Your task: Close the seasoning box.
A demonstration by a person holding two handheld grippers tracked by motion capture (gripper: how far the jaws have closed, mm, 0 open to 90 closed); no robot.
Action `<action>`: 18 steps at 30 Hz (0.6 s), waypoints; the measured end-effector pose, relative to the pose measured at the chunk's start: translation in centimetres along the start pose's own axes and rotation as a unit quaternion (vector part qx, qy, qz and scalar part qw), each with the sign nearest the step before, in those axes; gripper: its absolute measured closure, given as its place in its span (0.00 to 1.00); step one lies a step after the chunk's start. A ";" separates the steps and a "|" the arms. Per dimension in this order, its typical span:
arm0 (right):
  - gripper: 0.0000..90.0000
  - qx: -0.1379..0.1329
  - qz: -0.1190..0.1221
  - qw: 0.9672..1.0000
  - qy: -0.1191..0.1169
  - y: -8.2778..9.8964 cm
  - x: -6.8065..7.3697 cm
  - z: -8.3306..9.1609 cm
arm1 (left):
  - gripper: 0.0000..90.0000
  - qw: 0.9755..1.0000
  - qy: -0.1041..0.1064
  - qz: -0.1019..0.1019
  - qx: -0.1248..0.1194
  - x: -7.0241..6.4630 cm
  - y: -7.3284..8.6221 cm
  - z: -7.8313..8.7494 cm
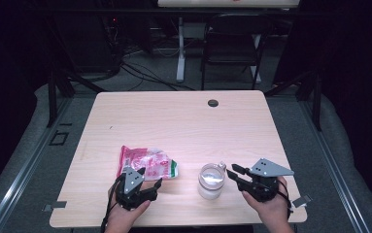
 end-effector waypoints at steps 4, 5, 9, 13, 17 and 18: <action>0.66 0.003 -0.014 1.000 0.016 1.0 -0.9 0.3 | 0.34 1.000 -0.003 0.002 -0.001 0.2 0.0 0.1; 0.64 0.003 -0.017 1.000 0.018 1.2 -1.1 0.4 | 0.34 1.000 -0.004 0.004 -0.001 0.3 0.0 0.1; 0.60 0.002 -0.028 0.999 0.031 1.9 -1.9 0.8 | 0.34 1.000 -0.008 0.006 0.000 0.6 0.1 0.0; 0.60 0.002 -0.040 0.998 0.042 2.5 -2.6 1.0 | 0.35 1.000 -0.010 0.008 0.002 0.9 0.1 0.0; 0.59 0.010 -0.045 0.998 0.048 3.2 -3.1 0.7 | 0.35 1.000 -0.012 0.013 0.003 1.1 0.2 0.0; 0.59 0.013 -0.046 0.998 0.049 3.3 -3.2 0.6 | 0.35 1.000 -0.012 0.012 0.005 1.2 0.2 0.0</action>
Point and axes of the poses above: each handheld gripper's, and its own axes: z roughly backward along the jaws, y roughly out of its underside, x roughly to its left, the point moved 3 cm from there along -z, roughly forward along the jaws, and after that the axes turned 10 degrees about x, right-handed, at the moved point
